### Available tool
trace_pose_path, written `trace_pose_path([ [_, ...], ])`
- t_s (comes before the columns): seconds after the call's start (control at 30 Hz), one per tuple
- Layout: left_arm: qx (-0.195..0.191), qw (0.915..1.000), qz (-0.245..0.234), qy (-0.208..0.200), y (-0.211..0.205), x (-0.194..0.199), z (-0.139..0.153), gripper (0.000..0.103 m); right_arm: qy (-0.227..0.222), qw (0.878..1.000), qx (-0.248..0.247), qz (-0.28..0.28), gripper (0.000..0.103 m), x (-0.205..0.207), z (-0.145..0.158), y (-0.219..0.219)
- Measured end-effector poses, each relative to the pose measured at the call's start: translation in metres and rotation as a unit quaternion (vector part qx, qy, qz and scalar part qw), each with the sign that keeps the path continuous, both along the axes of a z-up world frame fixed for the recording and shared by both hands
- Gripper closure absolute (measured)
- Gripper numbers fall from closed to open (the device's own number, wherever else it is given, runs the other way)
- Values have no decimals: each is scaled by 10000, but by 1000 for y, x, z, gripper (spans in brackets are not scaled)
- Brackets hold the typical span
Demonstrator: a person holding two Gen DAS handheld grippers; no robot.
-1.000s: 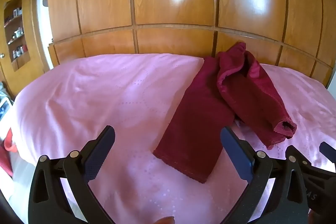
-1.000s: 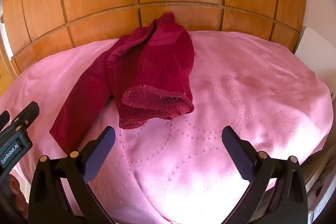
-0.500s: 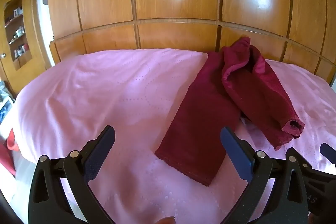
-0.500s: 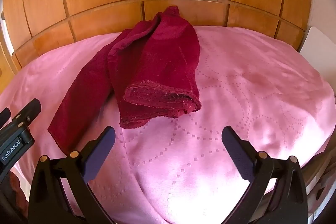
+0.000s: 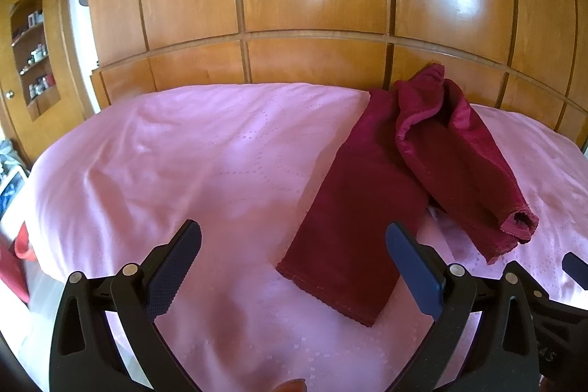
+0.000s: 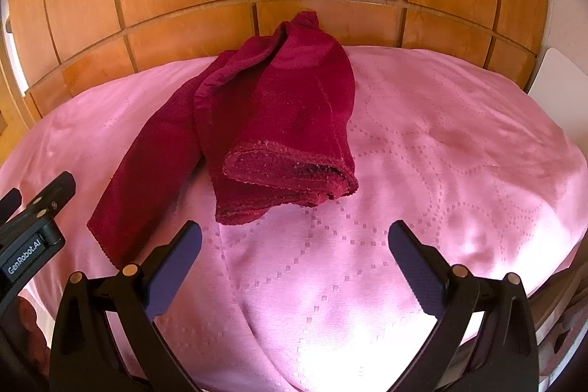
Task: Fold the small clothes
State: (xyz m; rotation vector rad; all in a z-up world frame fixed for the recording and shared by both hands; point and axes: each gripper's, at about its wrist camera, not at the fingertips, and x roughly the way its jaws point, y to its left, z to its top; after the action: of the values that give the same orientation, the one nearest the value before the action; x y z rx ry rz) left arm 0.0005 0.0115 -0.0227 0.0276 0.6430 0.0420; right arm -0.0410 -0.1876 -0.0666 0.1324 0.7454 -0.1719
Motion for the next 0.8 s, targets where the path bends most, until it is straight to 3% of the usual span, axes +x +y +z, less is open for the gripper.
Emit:
trace_pose_path([
  [0.07,-6,10000,24,55,-2,15,2,3,-2,10000,-15,12,2,0,0,0],
  [0.8,-26,9999,88,81,2,19,3,3,-50,9999,-28,150,2,1,1,7],
])
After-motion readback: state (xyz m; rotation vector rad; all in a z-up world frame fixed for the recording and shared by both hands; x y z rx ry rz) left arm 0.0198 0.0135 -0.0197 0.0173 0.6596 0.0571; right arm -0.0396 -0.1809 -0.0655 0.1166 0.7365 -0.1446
